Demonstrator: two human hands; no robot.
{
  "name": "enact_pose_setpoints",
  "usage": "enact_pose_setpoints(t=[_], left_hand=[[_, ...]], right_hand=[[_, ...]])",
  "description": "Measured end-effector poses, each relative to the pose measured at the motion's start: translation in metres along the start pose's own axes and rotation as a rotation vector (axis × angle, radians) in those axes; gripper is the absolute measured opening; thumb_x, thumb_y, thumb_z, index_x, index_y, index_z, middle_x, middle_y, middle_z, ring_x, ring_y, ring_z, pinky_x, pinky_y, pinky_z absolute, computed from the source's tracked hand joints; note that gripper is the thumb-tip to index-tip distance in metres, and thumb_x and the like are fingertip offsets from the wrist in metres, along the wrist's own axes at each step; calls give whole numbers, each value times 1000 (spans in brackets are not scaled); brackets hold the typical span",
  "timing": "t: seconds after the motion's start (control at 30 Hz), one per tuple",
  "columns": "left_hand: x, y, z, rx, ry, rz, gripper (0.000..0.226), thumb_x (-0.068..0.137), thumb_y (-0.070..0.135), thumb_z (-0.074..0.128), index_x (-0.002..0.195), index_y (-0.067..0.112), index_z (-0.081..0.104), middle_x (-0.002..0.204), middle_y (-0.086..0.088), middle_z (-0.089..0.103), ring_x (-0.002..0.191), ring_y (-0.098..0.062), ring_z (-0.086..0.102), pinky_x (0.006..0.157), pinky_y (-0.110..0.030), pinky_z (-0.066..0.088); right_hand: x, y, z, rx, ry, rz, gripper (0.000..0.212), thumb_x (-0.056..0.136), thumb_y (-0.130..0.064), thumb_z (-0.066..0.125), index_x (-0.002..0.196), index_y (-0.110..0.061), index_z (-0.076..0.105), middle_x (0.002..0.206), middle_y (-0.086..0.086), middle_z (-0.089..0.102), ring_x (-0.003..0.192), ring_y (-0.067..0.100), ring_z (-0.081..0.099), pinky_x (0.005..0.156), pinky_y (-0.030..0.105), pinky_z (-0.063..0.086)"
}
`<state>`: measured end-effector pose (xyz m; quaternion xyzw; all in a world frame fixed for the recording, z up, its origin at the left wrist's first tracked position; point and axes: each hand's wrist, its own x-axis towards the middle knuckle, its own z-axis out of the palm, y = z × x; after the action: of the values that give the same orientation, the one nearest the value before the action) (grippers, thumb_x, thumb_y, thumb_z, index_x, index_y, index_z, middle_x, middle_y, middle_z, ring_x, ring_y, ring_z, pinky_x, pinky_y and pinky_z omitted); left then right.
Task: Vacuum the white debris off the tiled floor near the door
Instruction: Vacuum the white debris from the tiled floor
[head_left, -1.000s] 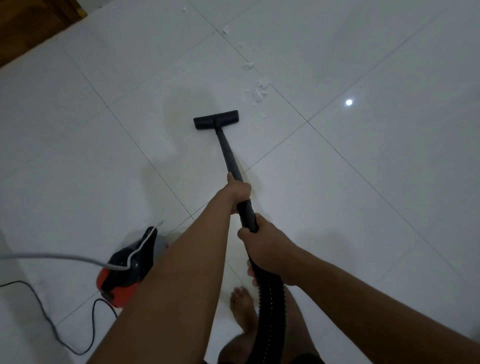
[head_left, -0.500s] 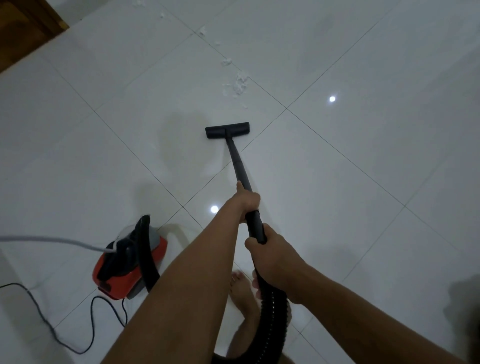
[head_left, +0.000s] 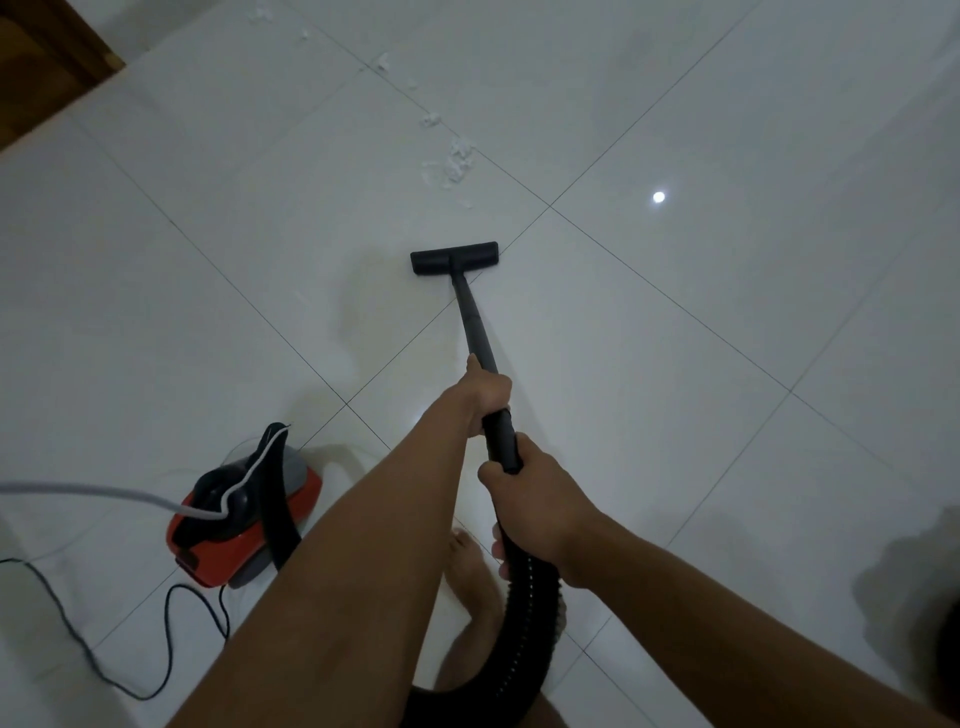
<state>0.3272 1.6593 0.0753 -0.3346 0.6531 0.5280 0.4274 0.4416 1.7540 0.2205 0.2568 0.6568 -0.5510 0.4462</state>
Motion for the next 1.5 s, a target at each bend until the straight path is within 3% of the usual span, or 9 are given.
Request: enact_pose_setpoints(t=[0.17, 0.33, 0.63, 1.0, 1.13, 1.23, 1.4, 1.5], left_hand=[[16, 0, 4, 2, 10, -6, 75, 97, 8, 43, 155, 35, 5, 91, -10, 54, 68, -22, 53, 62, -36, 52], [34, 23, 0, 15, 11, -8, 78, 99, 10, 44, 156, 39, -1, 95, -11, 54, 70, -21, 54, 60, -36, 52], [66, 82, -18, 36, 20, -2, 83, 99, 10, 42, 156, 43, -9, 104, -13, 52, 72, -22, 56, 68, -39, 54], [100, 126, -36, 57, 58, 31, 83, 99, 11, 41, 157, 40, -11, 112, -16, 56, 74, -20, 55, 73, -39, 54], [105, 133, -38, 81, 50, 34, 85, 100, 14, 40, 155, 41, -19, 130, -21, 58, 77, -21, 56, 72, -39, 54], [106, 131, -36, 82, 60, 32, 85, 101, 14, 41, 156, 40, -19, 112, -16, 55, 78, -21, 56, 73, -39, 54], [103, 128, -42, 68, 57, 41, 84, 100, 12, 41, 156, 41, -14, 106, -12, 53, 75, -21, 55, 67, -38, 53], [100, 123, -42, 79, 51, 39, 85, 99, 12, 42, 156, 41, -15, 103, -12, 54, 77, -22, 56, 73, -40, 55]], right_hand=[[14, 5, -6, -83, 10, -21, 32, 105, -26, 46, 137, -27, 44, 86, 8, 59, 39, 4, 56, 40, 17, 46], [36, -13, -16, -94, 17, -7, 42, 106, -30, 47, 147, -33, 37, 111, 10, 67, 64, 9, 64, 39, 14, 46], [81, -62, -36, -100, 4, -15, 39, 105, -27, 45, 144, -26, 40, 84, 6, 56, 35, 1, 51, 36, 15, 42], [125, -102, -46, -115, 8, -23, 39, 105, -25, 45, 144, -27, 38, 82, 7, 53, 30, 0, 50, 35, 14, 41], [132, -109, -47, -117, 10, -7, 39, 105, -25, 45, 143, -29, 39, 81, 7, 53, 31, 2, 49, 36, 15, 42], [130, -109, -46, -123, 6, 2, 41, 105, -25, 45, 145, -29, 37, 82, 7, 52, 35, 3, 50, 36, 14, 42], [126, -107, -41, -119, -2, -20, 38, 105, -25, 44, 143, -26, 39, 79, 7, 52, 29, 0, 49, 34, 13, 40], [122, -101, -39, -99, -6, -21, 38, 105, -24, 44, 142, -26, 39, 78, 7, 52, 30, 1, 49, 34, 14, 40]])
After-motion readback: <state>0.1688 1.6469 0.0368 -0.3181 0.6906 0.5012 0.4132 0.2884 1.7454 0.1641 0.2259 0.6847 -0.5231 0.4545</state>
